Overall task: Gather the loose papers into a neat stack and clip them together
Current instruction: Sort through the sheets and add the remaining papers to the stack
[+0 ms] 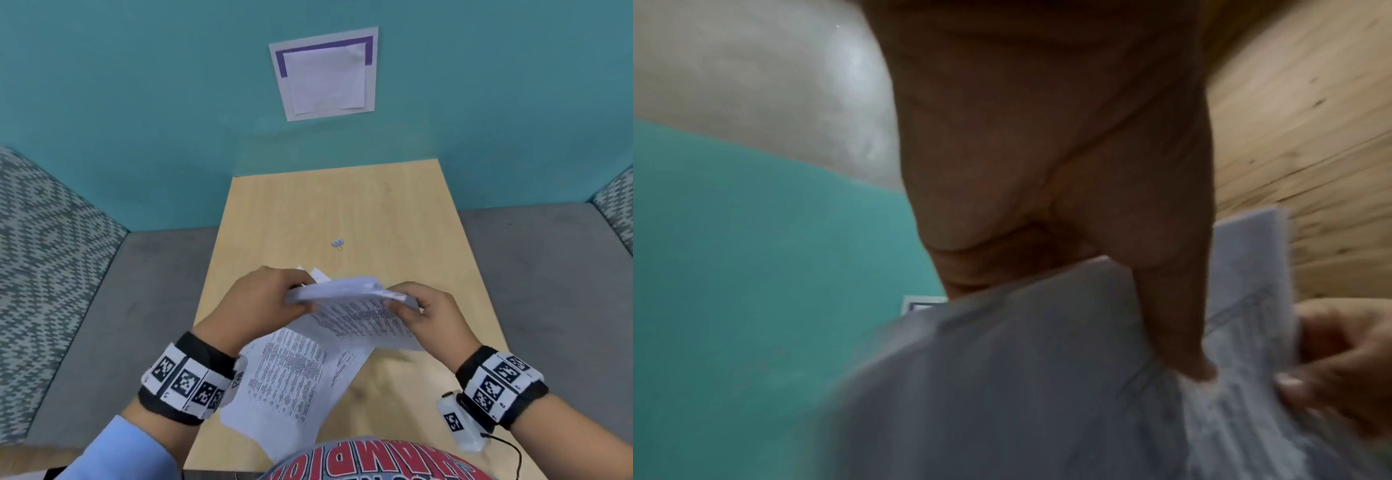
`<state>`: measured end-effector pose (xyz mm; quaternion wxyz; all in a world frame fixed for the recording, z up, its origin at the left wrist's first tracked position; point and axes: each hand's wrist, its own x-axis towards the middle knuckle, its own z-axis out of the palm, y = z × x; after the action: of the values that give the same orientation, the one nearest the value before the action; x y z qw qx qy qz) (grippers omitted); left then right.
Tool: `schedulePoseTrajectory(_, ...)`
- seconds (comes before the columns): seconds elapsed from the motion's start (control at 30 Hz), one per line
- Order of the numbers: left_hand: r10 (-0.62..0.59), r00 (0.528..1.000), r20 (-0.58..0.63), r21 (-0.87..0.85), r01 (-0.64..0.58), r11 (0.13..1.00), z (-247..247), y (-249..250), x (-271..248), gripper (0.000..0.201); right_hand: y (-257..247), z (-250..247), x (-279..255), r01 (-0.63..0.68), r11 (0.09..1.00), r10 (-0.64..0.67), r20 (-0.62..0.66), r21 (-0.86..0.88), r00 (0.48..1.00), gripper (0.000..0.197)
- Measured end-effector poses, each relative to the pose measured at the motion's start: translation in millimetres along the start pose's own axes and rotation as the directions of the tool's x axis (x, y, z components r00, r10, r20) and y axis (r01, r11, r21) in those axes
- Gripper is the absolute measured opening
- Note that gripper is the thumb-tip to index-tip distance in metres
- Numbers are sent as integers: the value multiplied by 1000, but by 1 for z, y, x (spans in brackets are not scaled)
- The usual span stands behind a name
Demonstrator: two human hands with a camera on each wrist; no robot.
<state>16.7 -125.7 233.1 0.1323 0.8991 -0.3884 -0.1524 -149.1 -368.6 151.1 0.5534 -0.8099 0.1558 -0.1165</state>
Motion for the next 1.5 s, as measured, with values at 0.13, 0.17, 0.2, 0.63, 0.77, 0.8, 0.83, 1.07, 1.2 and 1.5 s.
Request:
schedulePoseTrajectory(0.13,93,995,40,4,-93,996,17,12,8,27,-16,-12,4,20,1000,-20,34,-20,999,15)
schedulePoseTrajectory(0.17,102,995,18,-51,-101,994,18,11,8,29,-12,-20,5,-9,1000,9,-17,-20,1000,13)
schedulePoseTrajectory(0.2,105,995,-5,-136,-104,985,16,9,7,32,-5,-30,5,-46,998,42,-86,-44,995,19)
schedulePoseTrajectory(0.63,-245,968,-44,-912,62,405,48,-24,-14,31,27,-72,-15,-140,922,189,-102,362,977,31)
schedulePoseTrajectory(0.77,-239,969,60,-846,177,504,108,-53,-13,40,72,-49,-30,-263,942,274,-26,210,961,27)
schedulePoseTrajectory(0.8,-253,963,97,-811,223,541,125,-59,-15,32,85,-42,-35,-315,938,317,6,148,948,25)
schedulePoseTrajectory(0.83,-271,954,129,-787,264,558,139,-62,-16,27,99,-36,-38,-346,936,345,19,70,938,24)
schedulePoseTrajectory(1.07,-392,915,91,-773,313,552,150,-66,-11,29,106,-23,-30,-478,877,473,-90,-47,877,8)
schedulePoseTrajectory(1.2,-351,936,25,-814,223,536,135,-64,-11,20,91,-37,-31,-343,939,343,-86,20,935,7)
schedulePoseTrajectory(1.5,-308,951,37,-685,248,684,140,-64,-6,12,97,-55,-13,-378,898,386,-9,-223,922,23)
